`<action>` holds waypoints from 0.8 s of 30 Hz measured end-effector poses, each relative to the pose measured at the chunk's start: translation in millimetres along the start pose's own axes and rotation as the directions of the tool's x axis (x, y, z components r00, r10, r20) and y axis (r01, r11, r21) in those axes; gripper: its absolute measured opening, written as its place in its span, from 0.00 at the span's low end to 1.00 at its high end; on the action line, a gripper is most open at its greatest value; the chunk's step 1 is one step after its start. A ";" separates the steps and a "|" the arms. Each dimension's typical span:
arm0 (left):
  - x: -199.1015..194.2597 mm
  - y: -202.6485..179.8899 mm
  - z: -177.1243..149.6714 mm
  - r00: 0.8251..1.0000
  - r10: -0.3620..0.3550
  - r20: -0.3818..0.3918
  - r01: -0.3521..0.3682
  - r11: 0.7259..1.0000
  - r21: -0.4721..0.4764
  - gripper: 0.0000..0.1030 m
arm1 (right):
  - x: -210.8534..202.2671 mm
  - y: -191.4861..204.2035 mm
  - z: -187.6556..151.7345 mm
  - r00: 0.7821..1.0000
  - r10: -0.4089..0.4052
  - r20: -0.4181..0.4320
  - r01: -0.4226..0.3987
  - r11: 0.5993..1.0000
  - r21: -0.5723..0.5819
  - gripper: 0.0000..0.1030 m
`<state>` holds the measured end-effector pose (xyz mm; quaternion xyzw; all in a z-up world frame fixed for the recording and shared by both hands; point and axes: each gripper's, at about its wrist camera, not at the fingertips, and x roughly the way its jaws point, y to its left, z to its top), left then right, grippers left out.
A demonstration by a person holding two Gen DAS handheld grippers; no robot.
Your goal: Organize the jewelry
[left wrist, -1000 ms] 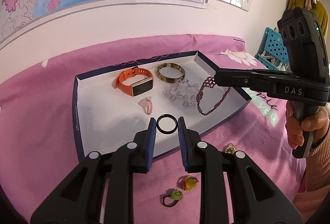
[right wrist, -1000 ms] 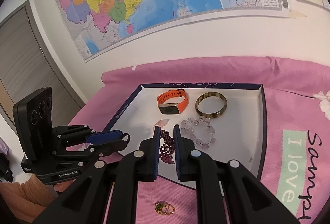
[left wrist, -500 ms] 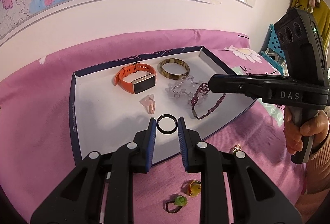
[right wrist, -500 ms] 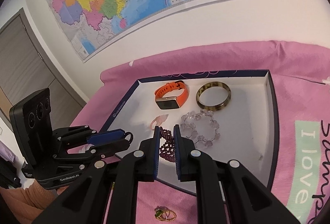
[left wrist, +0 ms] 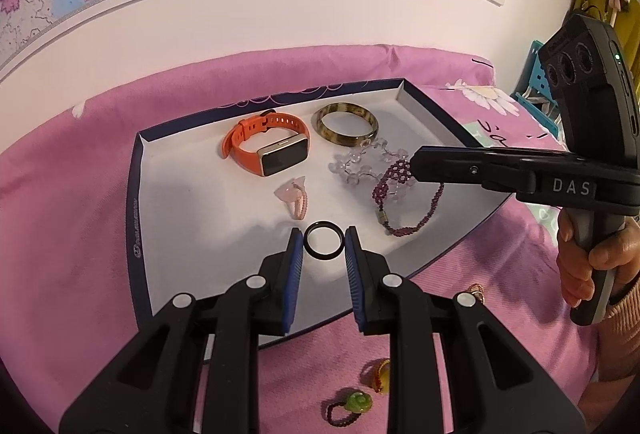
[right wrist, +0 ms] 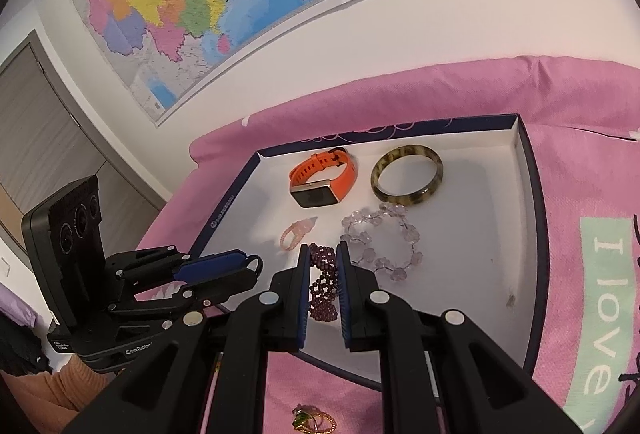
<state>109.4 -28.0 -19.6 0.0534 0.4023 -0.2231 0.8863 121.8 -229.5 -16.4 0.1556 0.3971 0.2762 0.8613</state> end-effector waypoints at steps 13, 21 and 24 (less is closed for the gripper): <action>16.1 6.8 2.1 0.999 0.020 -0.033 -0.021 0.999 -0.024 0.21 | 3.6 -8.8 -1.1 1.000 -0.015 -0.001 0.015 1.000 0.025 0.11; 28.0 8.7 3.7 0.997 0.038 -0.060 -0.040 0.999 -0.030 0.21 | 5.6 -15.3 -2.4 0.999 -0.051 -0.007 0.051 0.998 0.033 0.11; 30.3 9.7 3.5 0.997 0.033 -0.065 -0.035 0.999 -0.036 0.21 | 7.2 -17.5 -3.3 0.998 -0.063 -0.014 0.063 0.997 0.039 0.11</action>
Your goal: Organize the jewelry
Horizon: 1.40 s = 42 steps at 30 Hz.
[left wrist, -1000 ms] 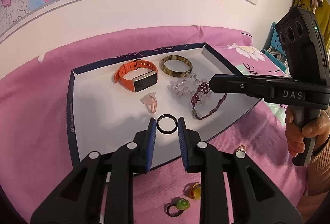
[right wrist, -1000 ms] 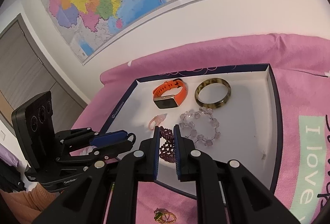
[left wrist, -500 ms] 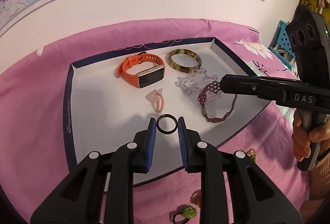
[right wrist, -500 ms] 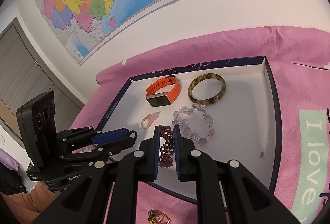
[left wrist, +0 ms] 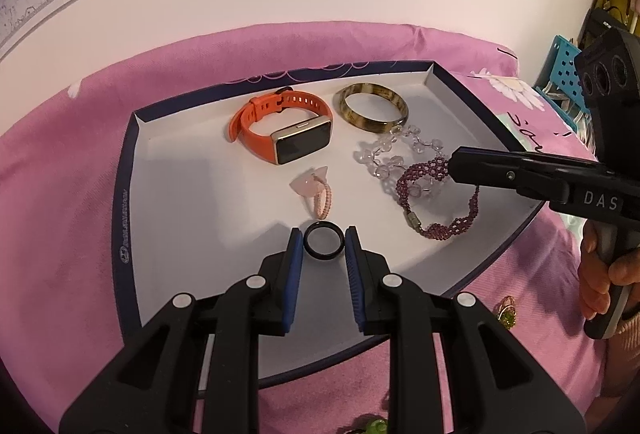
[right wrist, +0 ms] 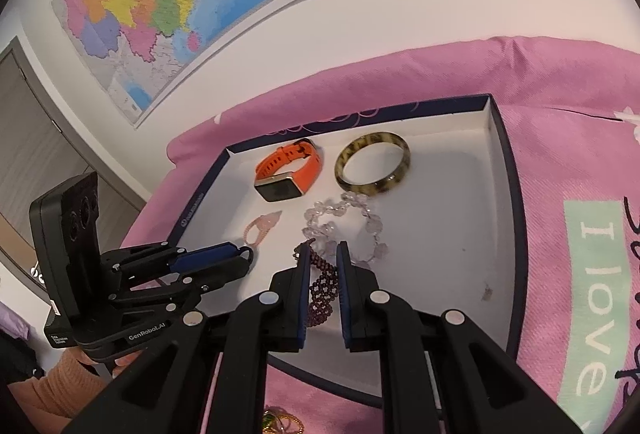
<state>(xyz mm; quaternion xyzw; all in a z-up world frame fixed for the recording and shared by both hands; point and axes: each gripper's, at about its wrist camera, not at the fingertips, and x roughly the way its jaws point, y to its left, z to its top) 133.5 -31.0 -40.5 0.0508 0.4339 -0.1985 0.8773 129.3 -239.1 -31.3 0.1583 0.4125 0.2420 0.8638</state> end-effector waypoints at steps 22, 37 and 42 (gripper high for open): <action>-54.2 10.9 -7.8 0.992 -0.004 0.124 0.007 1.000 -0.021 0.41 | -35.3 16.2 -10.9 0.994 -0.090 0.066 0.095 0.992 -0.080 0.31; -93.6 12.6 -74.5 0.990 -0.061 0.127 0.063 0.998 -0.012 0.43 | -45.4 55.1 -78.6 0.992 -0.114 -0.047 0.097 0.959 -0.265 0.35; -89.2 8.4 -86.3 0.991 -0.080 0.110 0.083 0.996 -0.024 0.43 | -38.4 61.4 -88.5 0.988 -0.138 -0.072 0.112 0.950 -0.291 0.34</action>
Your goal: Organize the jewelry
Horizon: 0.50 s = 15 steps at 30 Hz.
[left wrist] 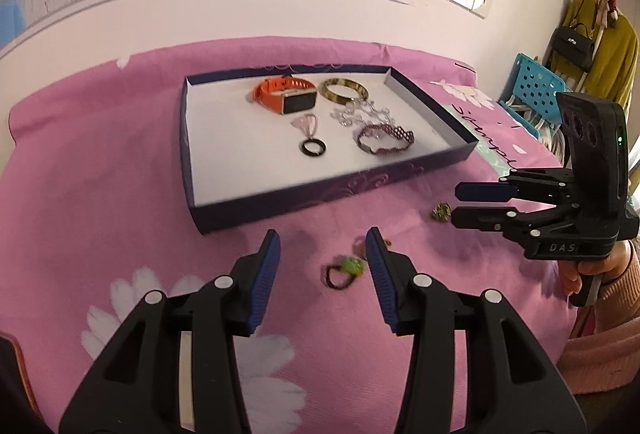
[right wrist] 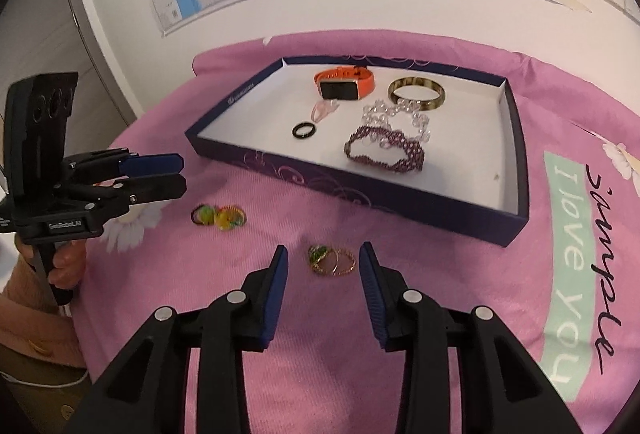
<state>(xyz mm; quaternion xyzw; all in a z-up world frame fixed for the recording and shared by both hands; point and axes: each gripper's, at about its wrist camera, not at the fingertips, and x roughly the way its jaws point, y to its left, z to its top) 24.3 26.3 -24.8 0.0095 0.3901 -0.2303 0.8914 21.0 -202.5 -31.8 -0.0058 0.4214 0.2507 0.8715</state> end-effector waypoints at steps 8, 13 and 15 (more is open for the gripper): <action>3.6 -7.2 -6.2 1.000 -0.014 -0.011 0.014 1.000 -0.001 0.44 | 10.0 7.0 1.3 0.998 -0.058 -0.019 0.058 0.998 -0.012 0.34; 3.8 -6.3 -6.3 1.000 -0.016 -0.014 0.016 1.000 -0.008 0.45 | 17.5 19.5 2.2 0.990 -0.139 -0.028 0.137 0.987 -0.088 0.25; 4.6 -5.7 -6.1 1.000 -0.018 -0.015 0.018 1.000 -0.009 0.45 | 17.1 20.4 3.0 0.989 -0.148 -0.026 0.145 0.985 -0.096 0.21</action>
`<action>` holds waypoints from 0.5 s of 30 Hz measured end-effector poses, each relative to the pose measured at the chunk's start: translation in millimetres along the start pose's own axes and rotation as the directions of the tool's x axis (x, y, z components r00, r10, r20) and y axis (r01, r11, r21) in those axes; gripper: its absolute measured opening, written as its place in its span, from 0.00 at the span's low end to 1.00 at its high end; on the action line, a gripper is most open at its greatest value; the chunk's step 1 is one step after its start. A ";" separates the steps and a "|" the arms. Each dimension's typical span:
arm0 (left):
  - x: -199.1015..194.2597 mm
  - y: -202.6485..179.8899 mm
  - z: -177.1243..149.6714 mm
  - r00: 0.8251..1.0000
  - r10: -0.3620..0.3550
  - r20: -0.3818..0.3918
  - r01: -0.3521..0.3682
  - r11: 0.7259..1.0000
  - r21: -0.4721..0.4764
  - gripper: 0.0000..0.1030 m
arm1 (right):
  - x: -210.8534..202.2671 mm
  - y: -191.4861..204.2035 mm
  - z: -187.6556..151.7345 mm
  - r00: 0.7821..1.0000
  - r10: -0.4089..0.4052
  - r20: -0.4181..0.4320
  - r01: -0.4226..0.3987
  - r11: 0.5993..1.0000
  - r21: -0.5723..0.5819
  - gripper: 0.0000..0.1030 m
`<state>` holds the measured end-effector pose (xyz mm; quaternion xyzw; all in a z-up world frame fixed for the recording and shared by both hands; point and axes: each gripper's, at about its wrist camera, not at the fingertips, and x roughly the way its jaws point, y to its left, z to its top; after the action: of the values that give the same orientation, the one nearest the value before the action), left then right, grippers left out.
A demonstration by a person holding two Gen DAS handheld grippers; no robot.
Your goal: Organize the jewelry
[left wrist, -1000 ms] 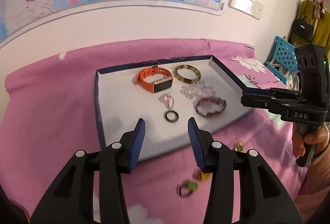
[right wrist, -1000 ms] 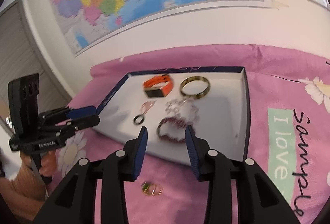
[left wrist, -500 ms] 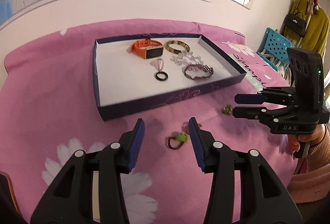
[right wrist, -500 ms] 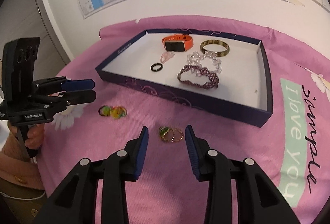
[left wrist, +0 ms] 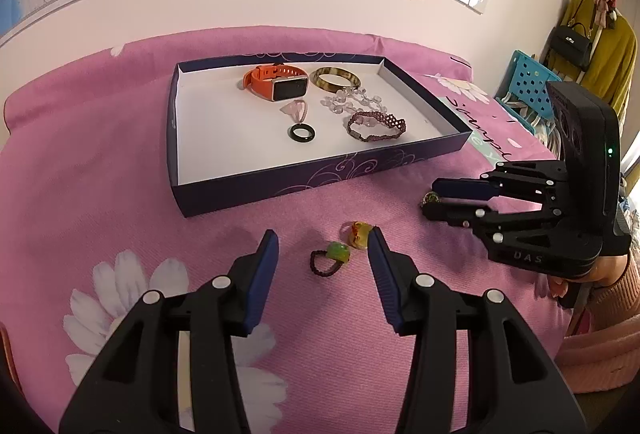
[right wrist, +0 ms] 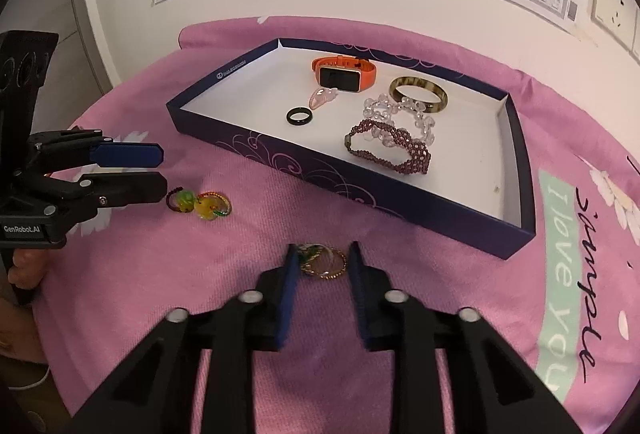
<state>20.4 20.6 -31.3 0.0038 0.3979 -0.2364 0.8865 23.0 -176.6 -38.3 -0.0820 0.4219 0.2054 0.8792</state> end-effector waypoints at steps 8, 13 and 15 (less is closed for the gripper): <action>1.2 0.4 -2.2 1.000 -0.008 -0.004 0.008 1.000 -0.006 0.46 | -10.5 -3.4 0.3 1.000 0.009 0.022 -0.009 1.000 0.011 0.10; 1.7 0.3 -2.8 1.000 -0.012 -0.007 0.012 1.000 -0.009 0.46 | -18.3 -8.2 -1.7 0.998 0.047 0.045 -0.049 0.998 0.042 0.11; 2.5 0.4 -3.0 1.000 -0.013 -0.009 0.013 1.000 -0.011 0.47 | -19.0 -8.7 -2.9 0.998 0.044 0.043 -0.045 0.998 0.042 0.11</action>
<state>19.9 20.4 -35.2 -0.0025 0.4032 -0.2401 0.8831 14.1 -190.9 -25.6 -0.0494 0.4092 0.2176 0.8848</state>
